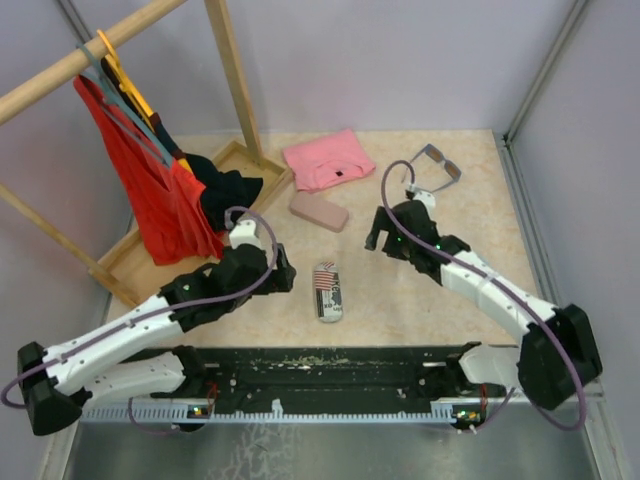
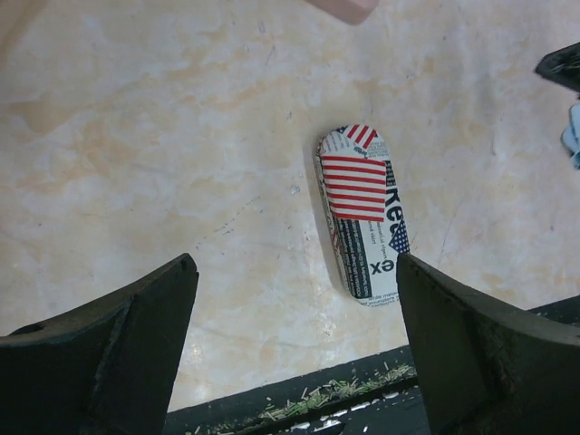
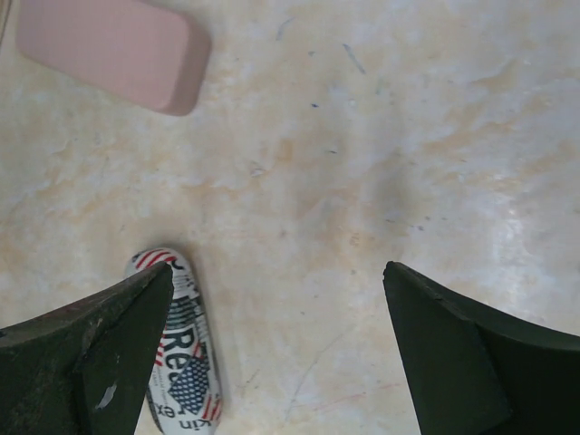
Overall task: Organize the sunglasses
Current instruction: Open the sunglasses case at the center of the board.
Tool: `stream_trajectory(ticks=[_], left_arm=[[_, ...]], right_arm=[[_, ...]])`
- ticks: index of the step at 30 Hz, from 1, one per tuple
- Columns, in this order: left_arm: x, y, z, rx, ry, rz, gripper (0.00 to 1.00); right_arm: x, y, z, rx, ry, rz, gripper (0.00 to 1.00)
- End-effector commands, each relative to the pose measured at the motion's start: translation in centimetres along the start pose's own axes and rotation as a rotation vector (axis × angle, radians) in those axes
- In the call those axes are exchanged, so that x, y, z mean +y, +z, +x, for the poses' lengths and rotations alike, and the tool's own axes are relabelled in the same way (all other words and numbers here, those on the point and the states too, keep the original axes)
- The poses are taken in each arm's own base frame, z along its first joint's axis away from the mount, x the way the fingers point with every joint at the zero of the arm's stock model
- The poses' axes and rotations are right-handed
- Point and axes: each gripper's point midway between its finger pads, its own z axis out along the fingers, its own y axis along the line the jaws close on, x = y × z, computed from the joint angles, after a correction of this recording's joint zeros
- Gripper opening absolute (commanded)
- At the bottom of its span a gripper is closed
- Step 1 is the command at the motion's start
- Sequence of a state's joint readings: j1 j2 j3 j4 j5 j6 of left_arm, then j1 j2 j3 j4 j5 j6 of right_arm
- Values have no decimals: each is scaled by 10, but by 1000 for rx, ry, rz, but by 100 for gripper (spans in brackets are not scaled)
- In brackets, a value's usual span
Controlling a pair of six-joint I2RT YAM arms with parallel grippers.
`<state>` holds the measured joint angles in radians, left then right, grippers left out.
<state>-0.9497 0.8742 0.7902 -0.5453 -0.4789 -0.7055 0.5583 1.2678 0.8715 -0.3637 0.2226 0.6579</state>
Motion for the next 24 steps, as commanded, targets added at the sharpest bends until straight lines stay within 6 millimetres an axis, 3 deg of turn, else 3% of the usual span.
stream_trajectory(ticks=[1, 3, 7, 12, 16, 24], left_arm=[[-29, 18, 14, 35, -52, 30, 95], [-43, 27, 26, 60, -53, 53, 95], [-67, 46, 48, 112, -30, 62, 95], [-87, 65, 73, 166, -17, 38, 94], [-92, 77, 89, 204, -11, 3, 94], [-92, 93, 103, 233, 5, -52, 94]], right_arm=[[-19, -24, -30, -141, 101, -48, 99], [-33, -33, -29, -159, 167, -72, 98], [-38, -53, -27, -234, 165, -135, 95], [-49, -65, -24, -228, 128, -93, 95], [-50, -71, -21, -231, 122, -104, 95], [-45, -78, -27, -290, 155, -153, 99]])
